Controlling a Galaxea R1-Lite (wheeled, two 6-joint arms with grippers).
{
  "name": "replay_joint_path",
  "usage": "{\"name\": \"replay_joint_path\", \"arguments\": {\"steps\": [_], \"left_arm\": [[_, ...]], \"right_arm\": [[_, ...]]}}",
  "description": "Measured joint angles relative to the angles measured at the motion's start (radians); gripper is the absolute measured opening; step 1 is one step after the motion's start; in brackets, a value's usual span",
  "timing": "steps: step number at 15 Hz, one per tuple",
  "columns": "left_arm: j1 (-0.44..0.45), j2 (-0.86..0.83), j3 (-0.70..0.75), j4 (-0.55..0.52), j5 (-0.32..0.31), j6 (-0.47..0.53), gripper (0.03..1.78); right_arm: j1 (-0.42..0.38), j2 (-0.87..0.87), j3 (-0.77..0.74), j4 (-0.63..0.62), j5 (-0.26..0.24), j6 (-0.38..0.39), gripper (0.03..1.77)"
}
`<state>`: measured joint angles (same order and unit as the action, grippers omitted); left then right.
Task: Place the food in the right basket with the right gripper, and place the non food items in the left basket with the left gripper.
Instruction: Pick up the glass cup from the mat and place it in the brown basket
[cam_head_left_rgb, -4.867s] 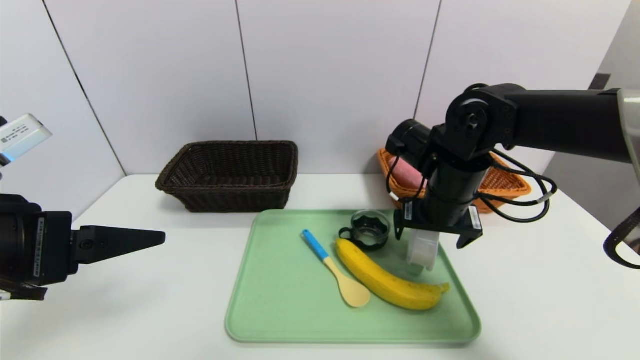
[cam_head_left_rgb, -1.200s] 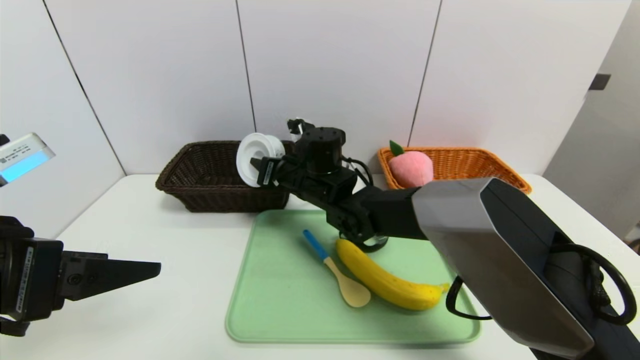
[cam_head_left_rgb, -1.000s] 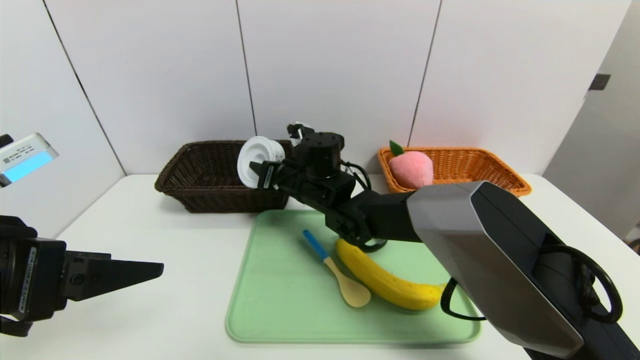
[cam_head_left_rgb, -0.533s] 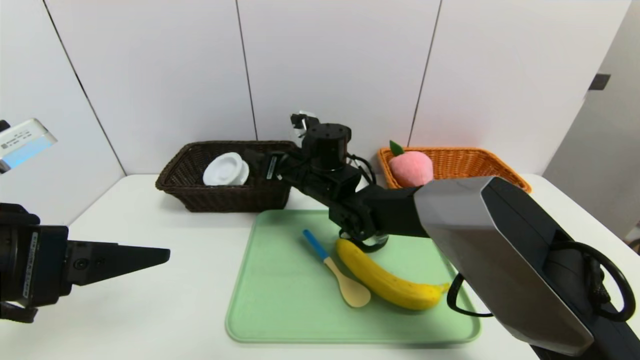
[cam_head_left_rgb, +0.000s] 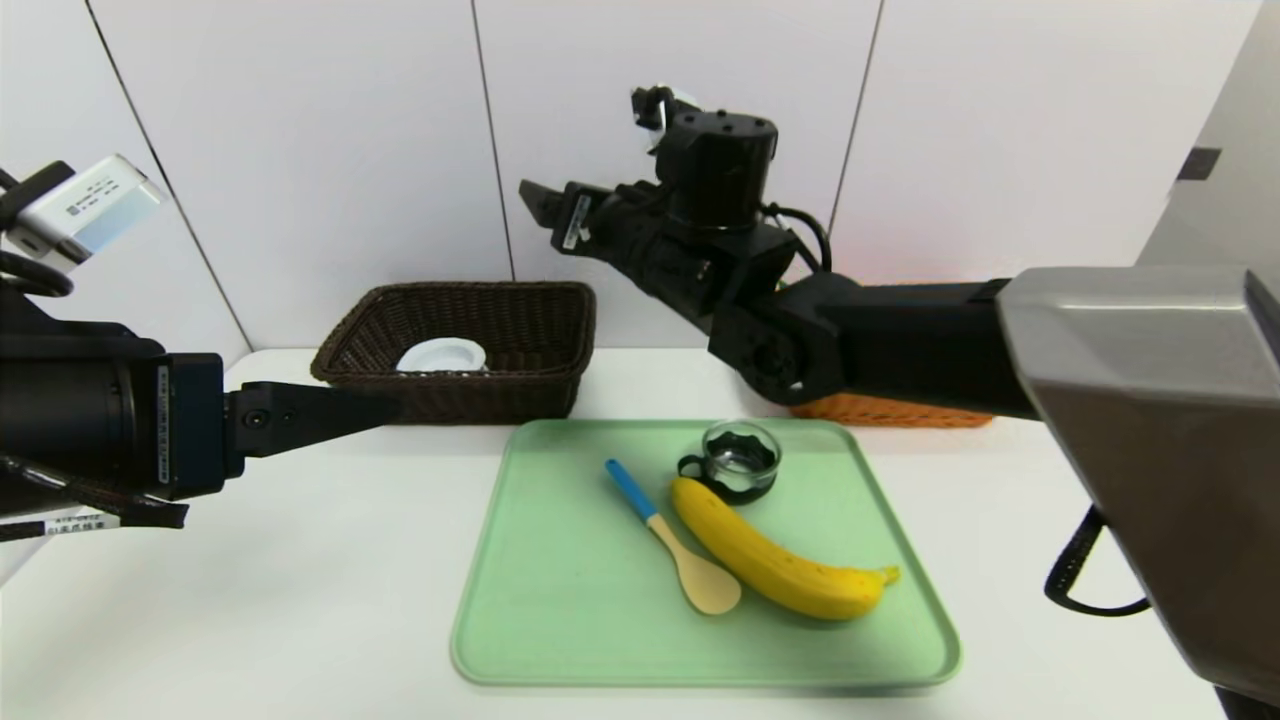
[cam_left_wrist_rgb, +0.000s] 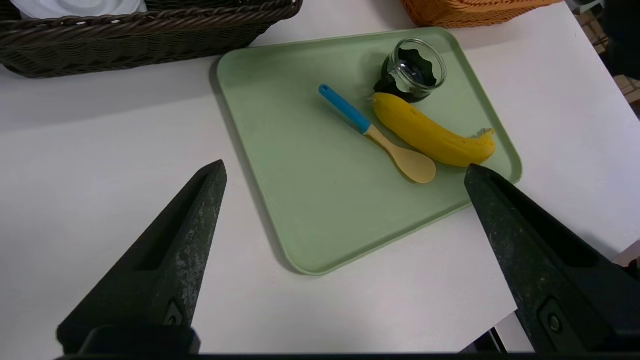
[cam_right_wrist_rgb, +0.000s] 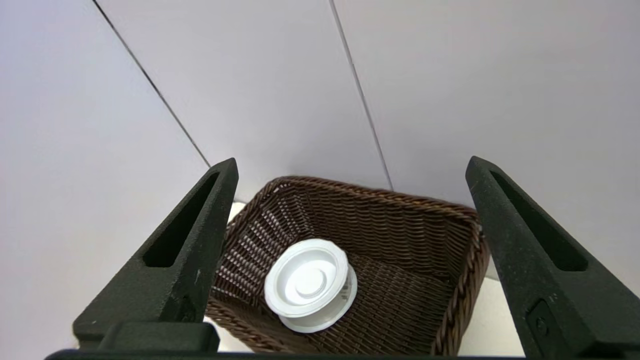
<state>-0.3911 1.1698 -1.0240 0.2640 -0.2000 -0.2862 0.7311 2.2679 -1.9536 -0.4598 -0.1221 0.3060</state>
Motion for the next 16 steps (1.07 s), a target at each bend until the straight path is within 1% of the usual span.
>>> {"name": "replay_joint_path", "arguments": {"steps": [2, 3, 4, 6, 7, 9, 10, 11, 12, 14, 15, 16], "left_arm": [[-0.007, 0.012, -0.027, -0.001, 0.001, -0.001, 1.69], [-0.008, 0.017, -0.041, -0.001, 0.002, -0.004, 1.69], [-0.009, 0.020, -0.051, -0.003, 0.002, -0.007, 1.69], [-0.009, 0.029, -0.058, -0.021, 0.008, -0.007, 1.69], [-0.009, 0.033, -0.057, -0.021, 0.024, -0.004, 1.69], [-0.009, 0.040, -0.039, -0.026, 0.091, 0.011, 1.69], [-0.011, 0.041, -0.030, -0.042, 0.109, 0.037, 1.69], [-0.015, 0.041, -0.033, -0.068, 0.100, 0.051, 1.69], [-0.022, 0.040, -0.049, -0.075, 0.084, 0.048, 1.69], [-0.060, 0.040, -0.112, -0.039, 0.061, 0.019, 1.69], [-0.083, 0.042, -0.156, 0.013, 0.058, 0.003, 1.69], [-0.106, 0.048, -0.214, 0.089, 0.055, -0.014, 1.69]], "right_arm": [[-0.017, -0.053, 0.005, 0.080, -0.028, -0.026, 1.61], [-0.034, -0.070, 0.006, 0.095, -0.045, -0.057, 1.62], [-0.052, -0.083, 0.007, 0.100, -0.052, -0.091, 1.63], [-0.074, -0.111, 0.008, 0.120, -0.055, -0.129, 1.65], [-0.078, -0.130, 0.008, 0.139, -0.065, -0.149, 1.66], [-0.083, -0.166, 0.014, 0.156, -0.119, -0.183, 1.67], [-0.090, -0.187, 0.033, 0.163, -0.139, -0.200, 1.67], [-0.104, -0.206, 0.052, 0.176, -0.149, -0.215, 1.68], [-0.116, -0.227, 0.075, 0.202, -0.160, -0.221, 1.68], [-0.129, -0.295, 0.126, 0.320, -0.174, -0.212, 1.69], [-0.131, -0.330, 0.146, 0.399, -0.172, -0.190, 1.69], [-0.137, -0.361, 0.161, 0.470, -0.173, -0.154, 1.69]]}}
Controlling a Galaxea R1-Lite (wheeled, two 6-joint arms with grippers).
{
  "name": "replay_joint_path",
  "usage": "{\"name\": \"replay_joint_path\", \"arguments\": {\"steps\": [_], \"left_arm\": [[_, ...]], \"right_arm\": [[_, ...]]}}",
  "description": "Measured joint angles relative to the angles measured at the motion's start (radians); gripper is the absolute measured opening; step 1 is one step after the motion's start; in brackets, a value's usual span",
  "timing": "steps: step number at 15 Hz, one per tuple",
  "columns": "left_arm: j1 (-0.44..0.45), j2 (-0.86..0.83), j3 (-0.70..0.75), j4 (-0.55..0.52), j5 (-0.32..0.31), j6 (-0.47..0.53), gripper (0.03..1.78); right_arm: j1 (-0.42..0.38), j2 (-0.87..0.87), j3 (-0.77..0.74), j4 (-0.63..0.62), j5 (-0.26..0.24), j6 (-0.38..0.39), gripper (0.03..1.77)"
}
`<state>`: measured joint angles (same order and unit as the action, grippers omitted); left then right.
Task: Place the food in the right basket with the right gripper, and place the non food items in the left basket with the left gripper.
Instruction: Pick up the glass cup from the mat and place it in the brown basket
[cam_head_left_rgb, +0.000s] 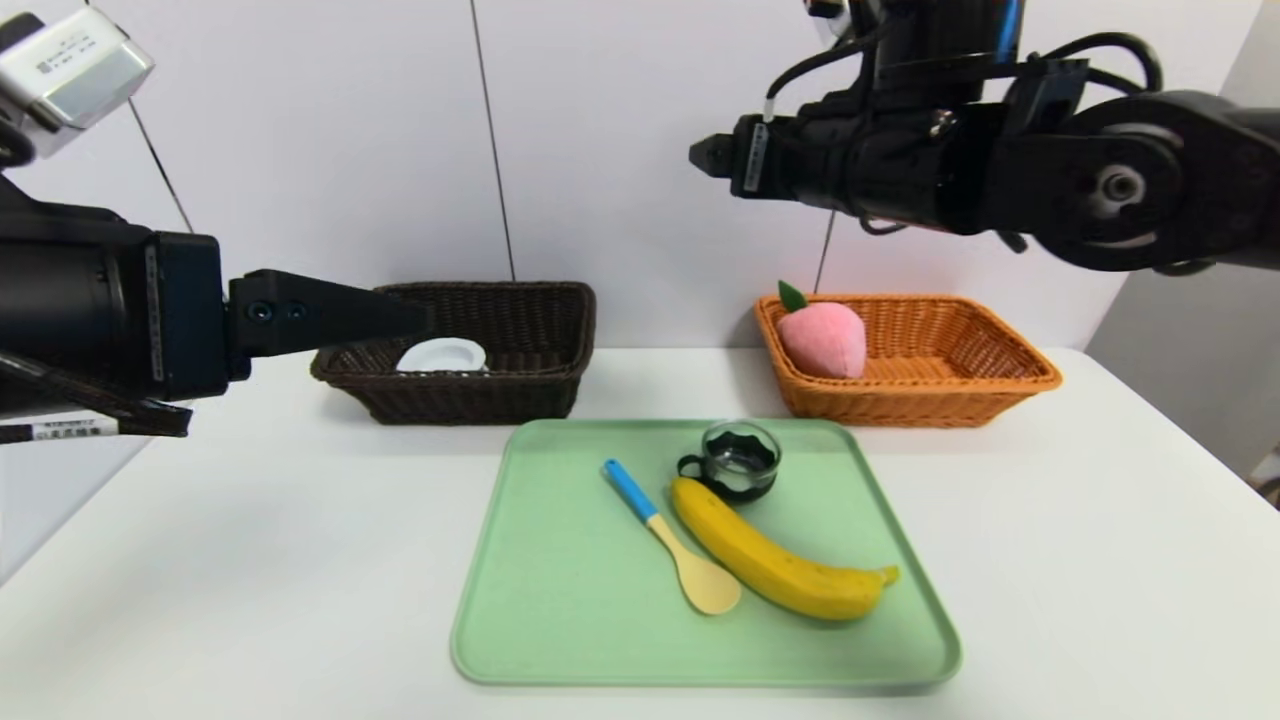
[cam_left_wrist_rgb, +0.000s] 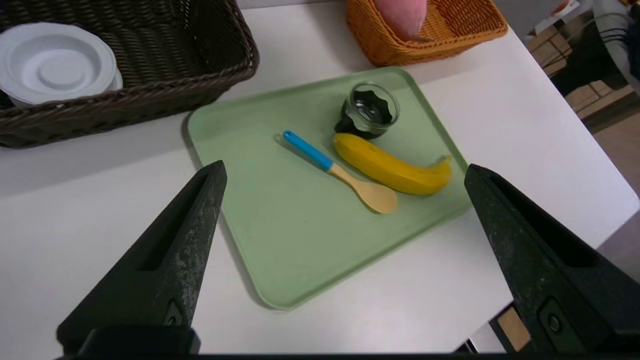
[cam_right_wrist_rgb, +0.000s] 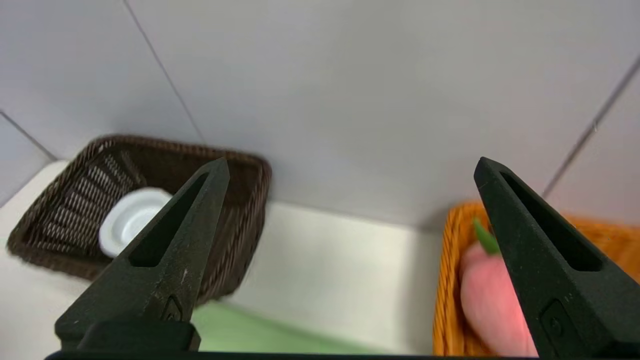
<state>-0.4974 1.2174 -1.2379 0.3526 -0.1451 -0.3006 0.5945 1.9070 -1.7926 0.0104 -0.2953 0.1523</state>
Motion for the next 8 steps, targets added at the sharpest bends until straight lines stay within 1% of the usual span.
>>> {"name": "replay_joint_path", "arguments": {"steps": [2, 3, 4, 6, 7, 8], "left_arm": [[-0.053, 0.024, -0.134, 0.169, -0.008, -0.043, 1.69], [-0.081, 0.045, -0.199, 0.251, -0.012, -0.064, 1.69], [-0.108, 0.072, -0.252, 0.326, -0.016, -0.082, 1.69], [-0.157, 0.118, -0.309, 0.403, -0.016, -0.095, 1.69], [-0.173, 0.133, -0.317, 0.401, -0.016, -0.093, 1.69], [-0.184, 0.147, -0.321, 0.396, -0.016, -0.090, 1.69]], "right_arm": [[-0.019, -0.055, 0.015, 0.075, -0.001, 0.056, 1.69], [-0.026, -0.084, 0.016, 0.141, -0.006, 0.081, 1.69], [-0.030, -0.109, 0.011, 0.224, -0.009, 0.125, 1.69], [-0.052, -0.161, -0.006, 0.414, -0.005, 0.256, 1.69], [-0.070, -0.184, -0.008, 0.510, 0.005, 0.316, 1.69], [-0.092, -0.210, -0.007, 0.604, 0.030, 0.370, 1.69]]}}
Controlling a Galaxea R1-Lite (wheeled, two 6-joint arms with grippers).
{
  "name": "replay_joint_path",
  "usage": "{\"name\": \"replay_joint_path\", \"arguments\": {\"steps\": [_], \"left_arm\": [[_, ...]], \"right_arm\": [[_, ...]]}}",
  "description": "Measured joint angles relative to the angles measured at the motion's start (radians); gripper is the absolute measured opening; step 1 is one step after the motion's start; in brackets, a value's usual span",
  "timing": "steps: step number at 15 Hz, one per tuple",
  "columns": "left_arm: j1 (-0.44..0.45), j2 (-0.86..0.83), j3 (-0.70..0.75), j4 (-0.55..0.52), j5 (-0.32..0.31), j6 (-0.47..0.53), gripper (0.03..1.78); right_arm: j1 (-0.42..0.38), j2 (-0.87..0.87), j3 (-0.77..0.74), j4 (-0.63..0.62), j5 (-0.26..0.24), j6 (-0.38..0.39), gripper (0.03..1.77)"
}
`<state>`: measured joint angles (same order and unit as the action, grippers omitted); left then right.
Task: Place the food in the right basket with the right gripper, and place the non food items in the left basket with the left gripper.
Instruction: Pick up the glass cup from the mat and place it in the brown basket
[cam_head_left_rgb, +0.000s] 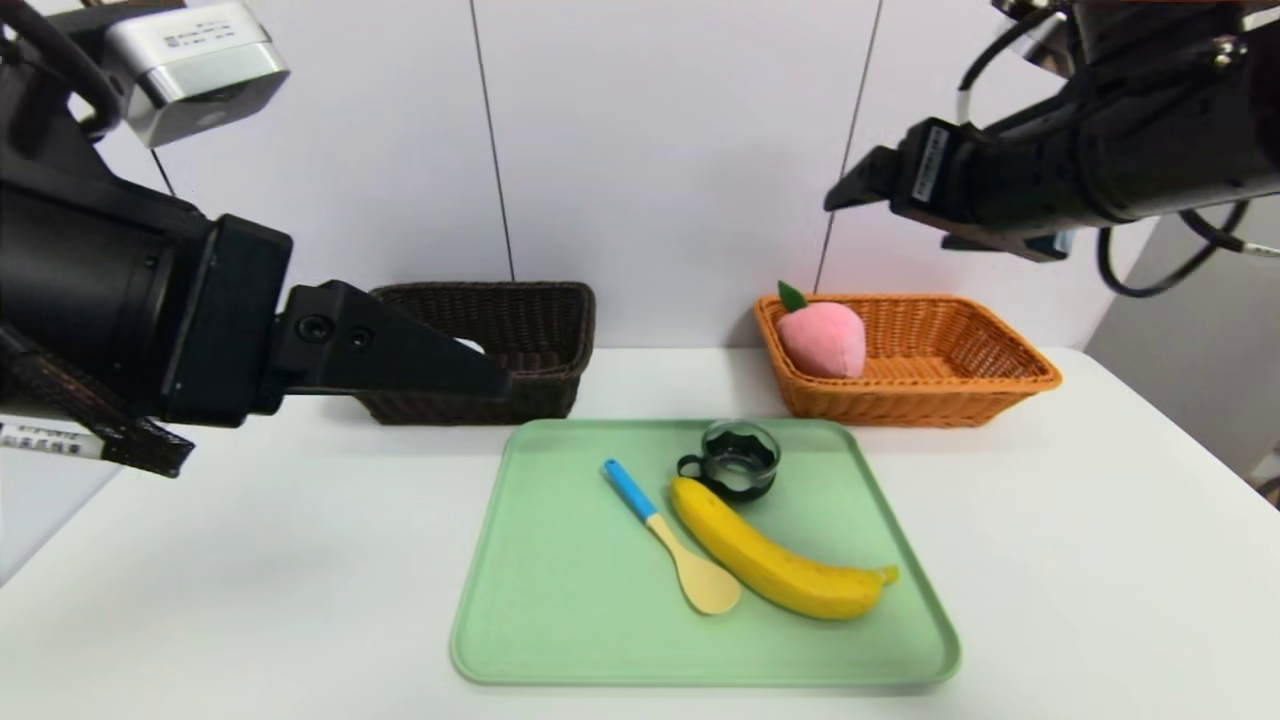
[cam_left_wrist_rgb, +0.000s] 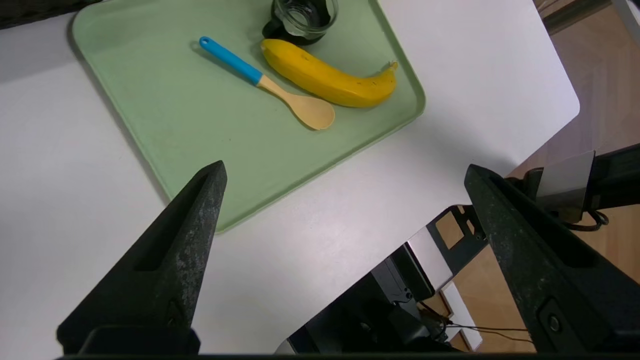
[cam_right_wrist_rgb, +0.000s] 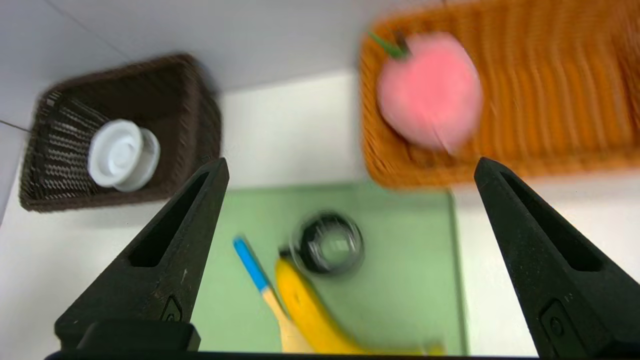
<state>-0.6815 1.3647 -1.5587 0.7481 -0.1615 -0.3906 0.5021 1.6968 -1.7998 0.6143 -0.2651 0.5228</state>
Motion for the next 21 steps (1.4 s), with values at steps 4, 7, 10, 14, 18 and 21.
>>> {"name": "replay_joint_path", "arguments": {"steps": [4, 7, 10, 14, 18, 21], "left_arm": [[-0.036, 0.046, -0.006, -0.033, 0.000, 0.019, 1.69], [-0.046, 0.085, -0.002, -0.027, -0.006, 0.083, 1.69], [-0.052, 0.134, -0.006, -0.039, -0.003, 0.089, 1.69], [-0.075, 0.188, -0.009, -0.054, -0.001, 0.094, 1.69], [-0.125, 0.229, -0.009, -0.059, -0.004, 0.129, 1.69], [-0.162, 0.300, -0.094, -0.091, -0.003, 0.095, 1.69]], "right_arm": [[-0.093, -0.104, 0.089, 0.149, 0.129, 0.053, 1.69], [-0.127, -0.175, 0.180, 0.149, 0.139, 0.045, 1.69], [-0.177, -0.239, 0.279, 0.149, 0.134, -0.051, 1.69], [-0.256, -0.312, 0.382, 0.091, 0.132, -0.291, 1.69], [-0.300, -0.331, 0.409, -0.019, 0.140, -0.343, 1.69], [-0.307, -0.339, 0.431, -0.023, 0.130, -0.336, 1.69]]}}
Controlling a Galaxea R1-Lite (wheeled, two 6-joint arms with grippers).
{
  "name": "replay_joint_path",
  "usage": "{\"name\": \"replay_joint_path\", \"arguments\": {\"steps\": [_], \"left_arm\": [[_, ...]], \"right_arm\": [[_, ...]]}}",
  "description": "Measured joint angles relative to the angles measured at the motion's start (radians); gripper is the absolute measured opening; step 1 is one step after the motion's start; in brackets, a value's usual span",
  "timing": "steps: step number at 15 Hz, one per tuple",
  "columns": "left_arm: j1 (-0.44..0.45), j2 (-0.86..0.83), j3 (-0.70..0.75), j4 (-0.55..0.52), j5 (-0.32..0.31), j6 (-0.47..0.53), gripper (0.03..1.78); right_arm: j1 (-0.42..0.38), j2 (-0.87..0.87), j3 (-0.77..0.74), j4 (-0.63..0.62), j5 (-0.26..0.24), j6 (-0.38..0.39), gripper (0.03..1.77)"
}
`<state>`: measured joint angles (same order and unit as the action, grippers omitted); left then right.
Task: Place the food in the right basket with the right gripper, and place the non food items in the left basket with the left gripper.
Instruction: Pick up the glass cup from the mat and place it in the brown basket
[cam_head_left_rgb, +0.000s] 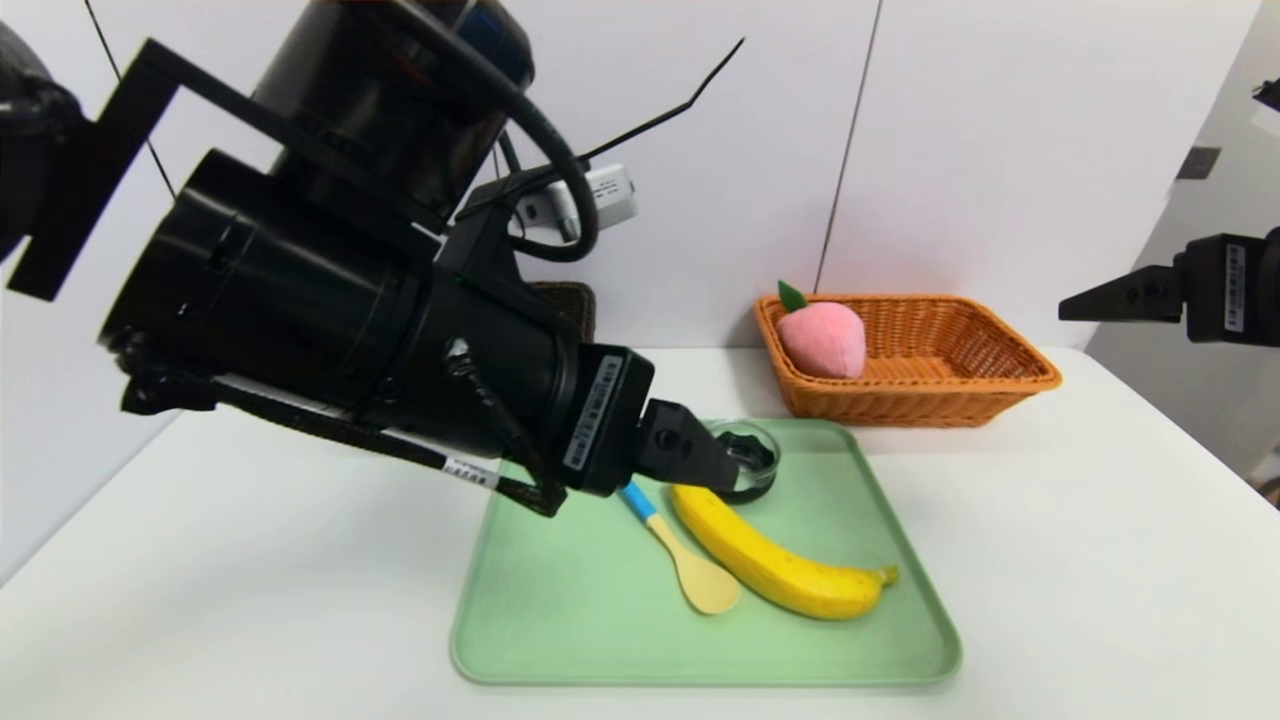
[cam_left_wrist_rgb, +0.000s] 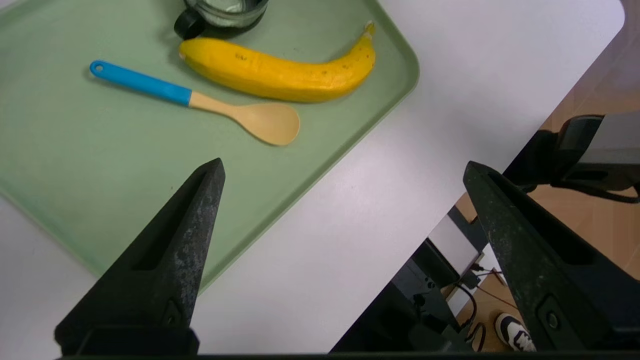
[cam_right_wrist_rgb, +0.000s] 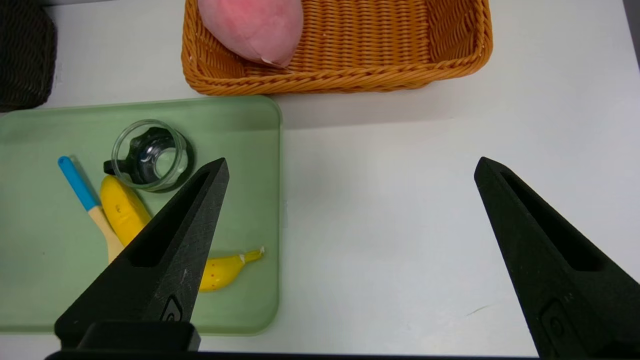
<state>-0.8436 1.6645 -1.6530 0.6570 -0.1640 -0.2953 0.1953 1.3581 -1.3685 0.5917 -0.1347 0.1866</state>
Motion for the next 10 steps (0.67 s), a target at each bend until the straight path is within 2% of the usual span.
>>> {"name": "replay_joint_path", "arguments": {"steps": [3, 5, 7, 10], "left_arm": [[-0.018, 0.109, -0.148, 0.014, 0.014, -0.037, 1.69], [-0.019, 0.179, -0.242, 0.061, 0.039, -0.043, 1.69], [-0.019, 0.252, -0.304, 0.111, 0.078, -0.044, 1.69], [-0.019, 0.340, -0.327, 0.070, 0.171, -0.037, 1.69]], "right_arm": [[-0.019, -0.014, 0.016, -0.002, -0.004, 0.005, 1.69], [-0.034, -0.022, 0.020, -0.002, -0.003, 0.009, 1.69], [-0.042, -0.029, 0.023, -0.002, -0.002, 0.036, 1.69], [-0.044, -0.043, 0.043, -0.001, -0.001, 0.076, 1.69]]}}
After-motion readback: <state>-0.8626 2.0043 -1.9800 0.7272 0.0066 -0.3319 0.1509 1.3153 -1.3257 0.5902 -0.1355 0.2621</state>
